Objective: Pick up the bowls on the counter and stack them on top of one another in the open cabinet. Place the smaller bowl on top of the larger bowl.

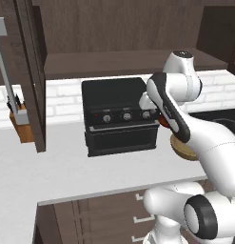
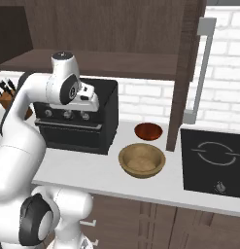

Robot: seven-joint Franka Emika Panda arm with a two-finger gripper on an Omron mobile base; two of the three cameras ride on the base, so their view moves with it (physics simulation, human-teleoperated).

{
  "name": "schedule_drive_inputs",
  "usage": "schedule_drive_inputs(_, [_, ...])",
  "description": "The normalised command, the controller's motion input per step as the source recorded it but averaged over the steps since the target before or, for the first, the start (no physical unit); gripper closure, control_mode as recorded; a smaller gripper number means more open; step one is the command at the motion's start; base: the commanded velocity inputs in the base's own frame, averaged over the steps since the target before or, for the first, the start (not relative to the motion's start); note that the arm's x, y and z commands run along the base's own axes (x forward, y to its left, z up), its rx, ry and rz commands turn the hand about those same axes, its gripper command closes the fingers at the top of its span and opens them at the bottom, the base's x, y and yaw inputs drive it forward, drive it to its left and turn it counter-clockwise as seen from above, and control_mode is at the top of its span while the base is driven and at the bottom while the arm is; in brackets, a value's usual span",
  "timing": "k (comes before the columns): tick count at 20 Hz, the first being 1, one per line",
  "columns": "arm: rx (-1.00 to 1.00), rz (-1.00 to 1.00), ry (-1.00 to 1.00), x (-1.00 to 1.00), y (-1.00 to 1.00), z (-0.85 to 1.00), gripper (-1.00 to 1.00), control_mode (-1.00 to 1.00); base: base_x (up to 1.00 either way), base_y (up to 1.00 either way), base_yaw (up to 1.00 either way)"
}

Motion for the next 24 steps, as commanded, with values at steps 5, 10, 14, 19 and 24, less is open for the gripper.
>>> schedule_drive_inputs(5, [0.05,-0.09,0.0,-0.3,-0.35,-0.01,-1.0,-1.0,0.0,0.0,0.0])
schedule_drive_inputs(10, [0.13,-0.26,0.0,-0.69,-0.79,-0.08,-1.0,-1.0,0.0,0.0,0.0])
schedule_drive_inputs(14, [0.06,-0.34,0.01,-0.28,-0.63,-0.42,-1.0,-1.0,0.0,0.0,0.0])
schedule_drive_inputs(19, [0.0,-0.38,0.14,0.14,-0.57,-0.83,-1.0,-1.0,0.0,0.0,0.0])
schedule_drive_inputs(24, [-0.01,-0.36,0.18,0.67,-0.4,-0.72,-1.0,-1.0,0.0,0.0,0.0])
